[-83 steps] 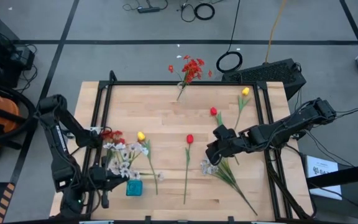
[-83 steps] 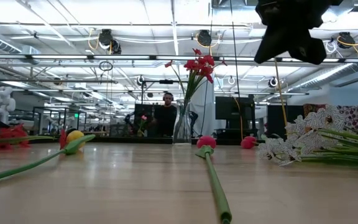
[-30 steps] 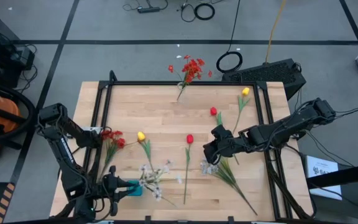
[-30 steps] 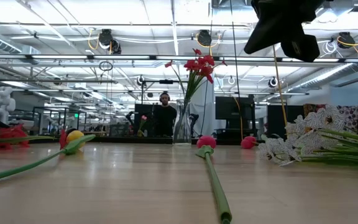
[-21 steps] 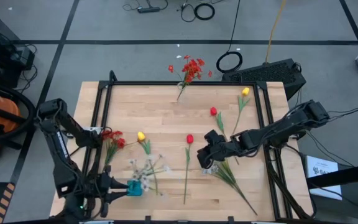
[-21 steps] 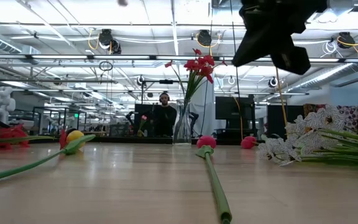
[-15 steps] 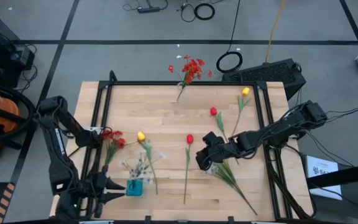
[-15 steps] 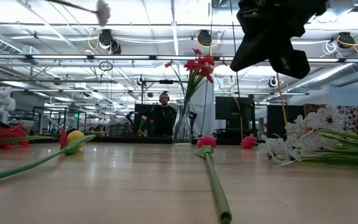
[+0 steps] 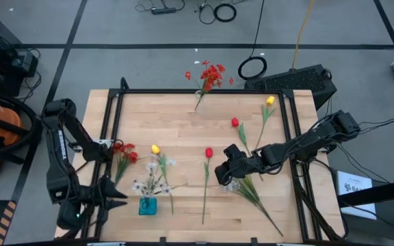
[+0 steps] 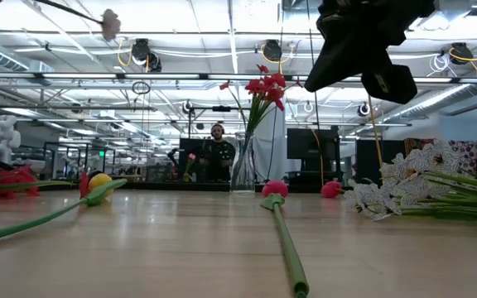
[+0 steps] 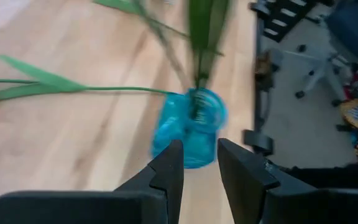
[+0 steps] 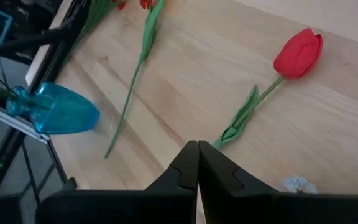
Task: Sort flowers into vase by color
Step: Put the right red flower into the transparent vase
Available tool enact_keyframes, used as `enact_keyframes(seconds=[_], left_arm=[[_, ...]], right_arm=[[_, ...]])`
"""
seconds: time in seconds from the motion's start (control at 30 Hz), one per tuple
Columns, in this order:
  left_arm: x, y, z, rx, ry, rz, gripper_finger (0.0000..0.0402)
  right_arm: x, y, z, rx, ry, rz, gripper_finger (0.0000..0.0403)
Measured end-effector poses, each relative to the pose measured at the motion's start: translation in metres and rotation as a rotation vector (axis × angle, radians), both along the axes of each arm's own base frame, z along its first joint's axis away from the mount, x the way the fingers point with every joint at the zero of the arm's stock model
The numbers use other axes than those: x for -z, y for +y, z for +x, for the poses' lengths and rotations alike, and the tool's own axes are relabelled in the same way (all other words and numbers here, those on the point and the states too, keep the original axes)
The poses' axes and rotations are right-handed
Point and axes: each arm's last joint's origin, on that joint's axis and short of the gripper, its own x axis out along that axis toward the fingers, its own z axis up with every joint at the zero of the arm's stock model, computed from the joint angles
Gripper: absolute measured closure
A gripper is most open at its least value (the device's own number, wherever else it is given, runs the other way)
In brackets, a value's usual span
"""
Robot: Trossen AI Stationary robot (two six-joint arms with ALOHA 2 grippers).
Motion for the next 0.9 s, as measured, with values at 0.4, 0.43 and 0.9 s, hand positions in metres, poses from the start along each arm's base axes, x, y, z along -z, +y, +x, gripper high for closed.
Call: enact_keyframes(seconds=[0.4,0.43,0.9], left_arm=[[-0.008,0.050,-0.004,-0.074,0.183,0.163,0.0297],[-0.009,0.054,-0.003,-0.089,0.187,0.170,0.0297],[0.033,0.112,0.015,-0.214,0.194,0.084,0.0297]], right_arm=[[-0.003,0.007,0.000,0.066,-0.036,0.125,0.0403],[-0.002,0.005,0.000,0.069,-0.018,0.149,0.0403],[-0.013,-0.088,-0.016,-0.005,0.177,0.083,0.0403]])
